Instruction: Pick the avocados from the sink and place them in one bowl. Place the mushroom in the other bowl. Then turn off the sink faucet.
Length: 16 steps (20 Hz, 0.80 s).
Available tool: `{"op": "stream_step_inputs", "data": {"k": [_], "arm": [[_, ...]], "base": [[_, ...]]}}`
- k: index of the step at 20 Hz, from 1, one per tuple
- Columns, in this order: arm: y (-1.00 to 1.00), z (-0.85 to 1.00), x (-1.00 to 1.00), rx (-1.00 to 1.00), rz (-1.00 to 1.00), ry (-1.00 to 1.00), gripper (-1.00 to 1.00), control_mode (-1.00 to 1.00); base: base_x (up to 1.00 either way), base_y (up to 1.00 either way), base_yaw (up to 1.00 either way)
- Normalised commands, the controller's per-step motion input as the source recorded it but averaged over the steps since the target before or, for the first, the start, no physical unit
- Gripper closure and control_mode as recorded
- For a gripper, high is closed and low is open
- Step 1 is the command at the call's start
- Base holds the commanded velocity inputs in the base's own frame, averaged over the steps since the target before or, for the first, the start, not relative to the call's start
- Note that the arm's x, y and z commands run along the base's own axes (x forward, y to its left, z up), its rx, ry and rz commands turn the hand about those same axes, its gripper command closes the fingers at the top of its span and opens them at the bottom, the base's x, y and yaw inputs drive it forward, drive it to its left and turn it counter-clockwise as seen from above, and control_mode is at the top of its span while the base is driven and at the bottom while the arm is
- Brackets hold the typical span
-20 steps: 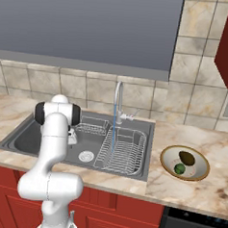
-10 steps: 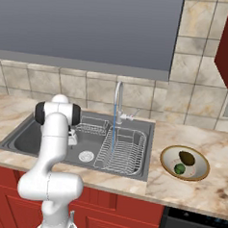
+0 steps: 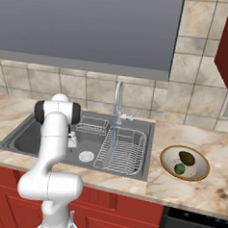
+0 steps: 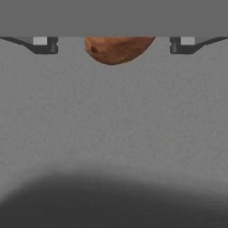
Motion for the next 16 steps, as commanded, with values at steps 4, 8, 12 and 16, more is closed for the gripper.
{"op": "stream_step_inputs", "data": {"k": [4, 8, 12, 16], "arm": [[-0.14, -0.14, -0.19, 0.0, -0.03, 0.0, -1.0, -1.0], [-0.09, -0.16, -0.07, 0.0, -0.02, 0.0, -1.0, -1.0], [0.0, -0.17, 0.0, 0.0, 0.0, 0.0, 1.0, -1.0], [0.0, -0.07, 0.01, 0.0, 0.0, 0.0, 1.0, -1.0]], "base": [[0.0, 0.0, 0.0], [0.0, 0.0, 0.0], [0.0, 0.0, 0.0], [0.0, 0.0, 0.0]]}}
